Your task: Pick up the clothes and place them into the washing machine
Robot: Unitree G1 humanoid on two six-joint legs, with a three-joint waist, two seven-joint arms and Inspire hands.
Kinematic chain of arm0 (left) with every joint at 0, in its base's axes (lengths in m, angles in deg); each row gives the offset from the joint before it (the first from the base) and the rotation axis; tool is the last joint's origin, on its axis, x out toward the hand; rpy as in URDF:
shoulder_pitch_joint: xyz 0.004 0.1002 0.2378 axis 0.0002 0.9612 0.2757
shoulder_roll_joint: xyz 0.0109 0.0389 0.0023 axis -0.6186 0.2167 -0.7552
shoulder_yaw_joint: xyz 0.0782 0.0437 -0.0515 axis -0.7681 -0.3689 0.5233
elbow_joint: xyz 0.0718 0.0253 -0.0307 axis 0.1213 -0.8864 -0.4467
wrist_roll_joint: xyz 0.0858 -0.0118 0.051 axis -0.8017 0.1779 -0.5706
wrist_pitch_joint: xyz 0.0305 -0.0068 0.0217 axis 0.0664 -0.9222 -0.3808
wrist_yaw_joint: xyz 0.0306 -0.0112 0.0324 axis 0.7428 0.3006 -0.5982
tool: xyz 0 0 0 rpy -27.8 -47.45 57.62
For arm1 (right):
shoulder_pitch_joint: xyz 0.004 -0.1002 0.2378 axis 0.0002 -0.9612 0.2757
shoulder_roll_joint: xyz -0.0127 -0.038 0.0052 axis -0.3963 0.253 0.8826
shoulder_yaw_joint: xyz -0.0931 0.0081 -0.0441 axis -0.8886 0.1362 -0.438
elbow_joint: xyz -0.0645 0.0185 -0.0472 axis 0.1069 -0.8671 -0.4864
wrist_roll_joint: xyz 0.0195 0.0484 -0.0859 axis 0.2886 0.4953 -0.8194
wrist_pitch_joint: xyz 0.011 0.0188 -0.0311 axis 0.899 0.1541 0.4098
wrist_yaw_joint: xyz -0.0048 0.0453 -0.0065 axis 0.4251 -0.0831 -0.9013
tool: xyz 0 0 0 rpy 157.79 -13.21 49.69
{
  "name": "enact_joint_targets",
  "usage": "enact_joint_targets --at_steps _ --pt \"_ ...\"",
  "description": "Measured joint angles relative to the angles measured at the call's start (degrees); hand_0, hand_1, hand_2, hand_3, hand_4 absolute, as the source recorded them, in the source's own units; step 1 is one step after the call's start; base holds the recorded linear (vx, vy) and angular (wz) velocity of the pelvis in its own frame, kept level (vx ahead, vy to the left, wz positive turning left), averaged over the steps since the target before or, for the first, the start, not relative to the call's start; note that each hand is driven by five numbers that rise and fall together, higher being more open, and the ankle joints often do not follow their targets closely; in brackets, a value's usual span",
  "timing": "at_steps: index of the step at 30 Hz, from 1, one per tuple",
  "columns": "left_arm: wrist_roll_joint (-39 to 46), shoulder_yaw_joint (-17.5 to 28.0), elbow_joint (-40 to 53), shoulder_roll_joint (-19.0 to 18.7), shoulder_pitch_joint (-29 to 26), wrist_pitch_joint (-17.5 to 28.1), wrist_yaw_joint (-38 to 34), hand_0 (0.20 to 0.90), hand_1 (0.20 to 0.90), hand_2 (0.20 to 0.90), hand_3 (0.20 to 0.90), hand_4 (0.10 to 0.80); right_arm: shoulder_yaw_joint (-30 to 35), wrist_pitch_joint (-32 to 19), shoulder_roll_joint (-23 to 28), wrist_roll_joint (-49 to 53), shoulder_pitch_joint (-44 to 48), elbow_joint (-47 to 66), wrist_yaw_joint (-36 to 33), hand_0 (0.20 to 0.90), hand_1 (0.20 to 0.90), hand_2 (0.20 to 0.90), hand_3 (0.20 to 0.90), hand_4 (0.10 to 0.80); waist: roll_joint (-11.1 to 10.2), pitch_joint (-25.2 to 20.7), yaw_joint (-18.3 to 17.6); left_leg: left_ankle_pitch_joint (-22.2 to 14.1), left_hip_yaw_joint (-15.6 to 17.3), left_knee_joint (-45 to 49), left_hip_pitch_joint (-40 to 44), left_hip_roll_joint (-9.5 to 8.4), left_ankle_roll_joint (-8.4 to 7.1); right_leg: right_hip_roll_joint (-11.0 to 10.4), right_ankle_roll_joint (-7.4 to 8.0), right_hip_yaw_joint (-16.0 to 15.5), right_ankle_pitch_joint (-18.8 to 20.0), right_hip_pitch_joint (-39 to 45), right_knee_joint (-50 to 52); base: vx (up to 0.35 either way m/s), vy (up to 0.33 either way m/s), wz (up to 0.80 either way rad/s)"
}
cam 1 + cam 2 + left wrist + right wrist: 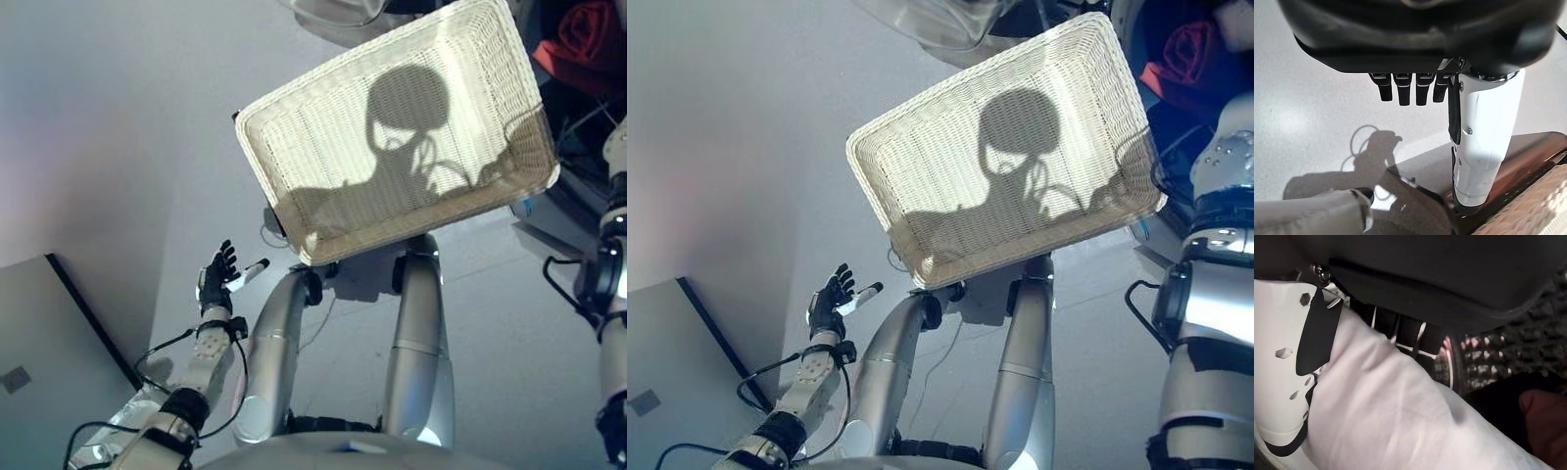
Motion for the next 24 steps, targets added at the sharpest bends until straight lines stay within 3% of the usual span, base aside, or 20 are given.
enact_joint_targets --at_steps 6,7,8,14,24 --pt "0.0 2.0 0.8 0.0 0.0 0.2 -0.1 0.900 0.900 0.900 0.900 0.800 -0.5 -0.2 -0.1 0.0 0.4 0.2 -0.3 0.200 0.200 0.200 0.200 0.300 0.6 -0.4 0.3 3.0 -0.7 -8.1 4.6 -1.31 -1.48 -0.5 -1.43 -0.3 -0.8 0.5 0.0 0.000 0.020 -0.02" --pt "0.0 1.9 0.9 0.1 -0.1 0.2 0.0 0.900 0.900 0.900 0.900 0.800 -0.6 -0.2 -0.1 0.0 0.4 0.2 -0.3 0.310 0.310 0.310 0.310 0.378 0.6 -0.4 0.4 3.4 -0.7 -8.9 5.1 -1.43 -1.60 -0.5 -1.50 -0.3 -0.7 0.6 -0.2 0.064 0.039 0.01" --pt "0.0 1.9 1.0 0.1 -0.1 0.2 0.0 0.900 0.900 0.900 0.900 0.800 -0.7 -0.2 -0.1 0.0 0.4 0.1 -0.4 0.900 0.900 0.900 0.900 0.800 0.7 -0.5 0.3 4.1 -0.7 -10.4 6.0 -1.68 -1.66 -0.7 -1.52 -0.3 -0.7 1.0 -0.5 0.056 0.032 0.07" --pt "0.0 1.9 0.8 0.1 -0.1 0.2 0.1 0.900 0.900 0.900 0.900 0.800 -1.6 -1.0 1.0 2.3 2.0 -6.4 1.8 0.900 0.900 0.900 0.900 0.800 2.3 -1.6 0.9 6.9 -1.4 -15.2 8.4 -2.77 -1.53 -1.5 -1.19 -0.9 0.0 2.9 -3.0 0.022 0.012 0.09" --pt "2.0 1.8 0.6 0.6 0.1 0.1 0.7 0.900 0.900 0.900 0.900 0.800 0.1 -1.6 -1.1 3.9 -0.2 -0.6 2.6 0.900 0.900 0.900 0.900 0.800 3.6 -2.5 0.7 8.5 -2.2 -18.0 9.9 -2.79 -1.68 -1.7 -1.42 -2.1 1.1 4.3 -4.9 0.000 0.010 0.02"
